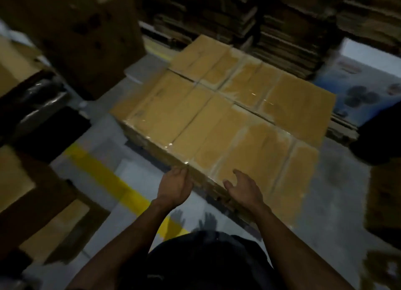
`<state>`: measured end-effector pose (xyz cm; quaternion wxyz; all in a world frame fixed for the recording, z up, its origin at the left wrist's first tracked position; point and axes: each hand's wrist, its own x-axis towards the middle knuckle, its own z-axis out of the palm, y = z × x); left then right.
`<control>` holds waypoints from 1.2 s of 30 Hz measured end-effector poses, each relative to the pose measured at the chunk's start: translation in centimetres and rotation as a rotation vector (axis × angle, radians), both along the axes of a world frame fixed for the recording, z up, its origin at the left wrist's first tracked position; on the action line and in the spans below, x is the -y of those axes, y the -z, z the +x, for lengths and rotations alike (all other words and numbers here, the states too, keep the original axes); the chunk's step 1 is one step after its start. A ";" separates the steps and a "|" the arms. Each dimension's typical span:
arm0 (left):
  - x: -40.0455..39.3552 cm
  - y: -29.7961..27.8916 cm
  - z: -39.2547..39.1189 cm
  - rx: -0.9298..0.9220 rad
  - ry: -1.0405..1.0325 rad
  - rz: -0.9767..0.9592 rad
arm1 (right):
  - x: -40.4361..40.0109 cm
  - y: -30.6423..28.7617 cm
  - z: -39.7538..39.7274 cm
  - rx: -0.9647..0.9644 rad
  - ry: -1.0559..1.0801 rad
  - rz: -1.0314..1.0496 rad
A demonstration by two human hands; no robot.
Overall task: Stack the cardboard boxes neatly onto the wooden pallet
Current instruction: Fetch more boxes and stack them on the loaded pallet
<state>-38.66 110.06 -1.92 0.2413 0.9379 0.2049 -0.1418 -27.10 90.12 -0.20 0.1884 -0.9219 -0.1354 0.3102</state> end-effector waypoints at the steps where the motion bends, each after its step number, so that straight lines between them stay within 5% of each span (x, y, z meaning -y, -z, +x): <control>1: -1.5 0.1 -1.0 0.009 -0.058 0.010 | -2.1 0.0 0.1 -0.001 -0.051 -0.001; 17: -14.0 0.5 -13.8 -0.009 -1.038 0.053 | -33.6 1.5 -1.8 -0.050 -0.948 0.049; 28: -22.7 -1.6 -15.6 -0.056 -1.484 0.057 | -51.1 0.4 -4.9 -0.028 -1.460 0.058; 36: -28.5 1.7 -20.8 -0.039 -1.641 -0.008 | -61.0 2.0 -12.4 0.033 -1.640 0.037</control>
